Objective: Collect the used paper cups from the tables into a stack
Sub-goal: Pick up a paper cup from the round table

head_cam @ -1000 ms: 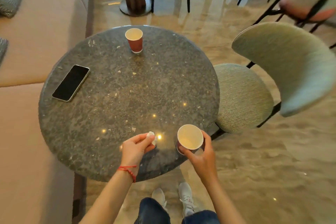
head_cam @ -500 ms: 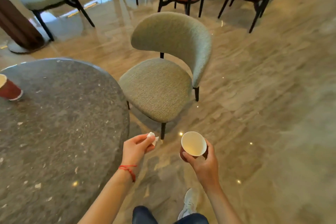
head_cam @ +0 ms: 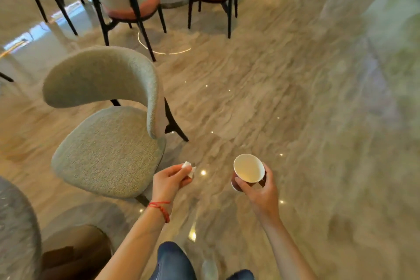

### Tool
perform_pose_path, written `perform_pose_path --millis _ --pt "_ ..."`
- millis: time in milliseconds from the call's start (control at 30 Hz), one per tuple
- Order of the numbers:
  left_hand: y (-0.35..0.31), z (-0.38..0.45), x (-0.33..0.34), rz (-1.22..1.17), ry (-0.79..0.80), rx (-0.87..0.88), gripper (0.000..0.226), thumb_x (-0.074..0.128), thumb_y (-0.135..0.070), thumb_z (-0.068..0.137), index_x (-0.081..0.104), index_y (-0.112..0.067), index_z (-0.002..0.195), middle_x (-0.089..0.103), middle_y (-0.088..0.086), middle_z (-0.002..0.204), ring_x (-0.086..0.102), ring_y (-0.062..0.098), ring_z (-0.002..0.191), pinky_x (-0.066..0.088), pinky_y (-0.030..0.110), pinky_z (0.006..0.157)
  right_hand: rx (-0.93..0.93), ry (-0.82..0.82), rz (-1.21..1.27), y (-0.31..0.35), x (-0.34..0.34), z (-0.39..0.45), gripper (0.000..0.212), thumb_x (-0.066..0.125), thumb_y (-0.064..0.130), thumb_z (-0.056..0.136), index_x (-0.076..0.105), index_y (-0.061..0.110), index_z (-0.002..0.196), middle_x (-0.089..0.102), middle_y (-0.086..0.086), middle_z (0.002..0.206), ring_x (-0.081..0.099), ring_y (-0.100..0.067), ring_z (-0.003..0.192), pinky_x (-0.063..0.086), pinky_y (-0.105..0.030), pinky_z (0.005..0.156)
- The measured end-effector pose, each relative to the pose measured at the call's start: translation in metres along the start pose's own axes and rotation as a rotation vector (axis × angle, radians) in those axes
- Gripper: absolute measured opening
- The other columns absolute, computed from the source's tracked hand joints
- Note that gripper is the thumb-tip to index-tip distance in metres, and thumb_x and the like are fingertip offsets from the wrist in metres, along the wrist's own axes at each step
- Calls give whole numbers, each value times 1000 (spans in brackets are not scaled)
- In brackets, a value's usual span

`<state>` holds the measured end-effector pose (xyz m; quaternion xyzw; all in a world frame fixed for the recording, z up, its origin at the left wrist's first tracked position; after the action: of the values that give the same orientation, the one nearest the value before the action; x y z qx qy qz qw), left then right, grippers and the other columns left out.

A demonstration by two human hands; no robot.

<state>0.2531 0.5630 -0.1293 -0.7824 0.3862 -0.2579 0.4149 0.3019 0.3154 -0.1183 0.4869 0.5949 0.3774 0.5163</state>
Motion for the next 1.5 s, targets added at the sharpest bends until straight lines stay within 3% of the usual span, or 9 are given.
perform_pose_path --millis 133,400,567,700,833,933,1167,1333,1500 --pt "-24 42 46 64 74 21 6 76 -24 74 77 -18 71 75 5 78 70 12 73 55 17 63 -14 -60 9 11 -9 44 73 86 34 60 48 28 122 57 18 111 53 9 101 43 -10 75" --pt "-119 140 130 105 165 9 6 74 -16 76 75 -12 72 72 2 67 69 12 66 57 21 67 4 -174 -12 79 -12 160 62 86 19 65 47 40 108 57 17 107 52 16 94 42 -2 74" --pt "-180 195 175 111 180 -17 7 74 -20 76 74 -14 71 72 3 66 68 9 61 50 13 52 -17 -216 18 126 -16 232 59 86 19 66 48 42 105 58 18 106 51 19 92 39 1 71" --pt "-234 217 215 92 206 -29 6 75 -18 74 74 -14 70 73 5 68 70 12 66 56 18 64 0 -211 0 171 -28 279 60 85 26 67 46 44 109 57 18 109 49 18 96 41 0 73" --pt "-251 262 259 99 212 -26 3 74 -13 75 73 -12 72 72 5 67 69 12 62 56 20 64 5 -228 -3 184 -35 343 59 85 25 67 46 46 105 57 18 107 50 19 94 40 0 72" --pt "-269 297 296 58 194 4 4 72 -7 76 71 -9 74 71 4 64 67 11 58 55 16 58 -44 -208 9 199 -41 402 58 84 22 67 46 45 104 55 19 108 49 20 94 39 1 71" --pt "-346 350 362 -6 127 27 4 73 -10 76 72 -10 72 71 7 69 68 15 63 57 18 61 -99 -111 -5 271 -54 523 59 86 28 63 48 41 106 57 15 108 52 15 93 41 -1 70" --pt "-377 390 372 -53 51 39 4 73 -12 76 73 -11 73 72 10 79 68 21 73 54 16 57 -120 -33 11 297 -28 593 63 80 33 57 50 33 112 60 12 106 55 13 90 43 -2 67" --pt "-404 446 366 -115 -15 11 3 72 -9 77 72 -7 75 70 11 79 66 21 72 54 15 57 -140 67 -15 315 23 655 56 81 31 58 50 41 104 59 16 103 53 17 90 42 0 64"
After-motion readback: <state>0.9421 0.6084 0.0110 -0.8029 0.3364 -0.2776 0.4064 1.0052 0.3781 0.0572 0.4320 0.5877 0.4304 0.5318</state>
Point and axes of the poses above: each hand's wrist, its own z-axis towards the middle knuckle, its own x-axis out of the palm, y = z × x, the point moved 6 cm from there along z, towards the middle knuckle
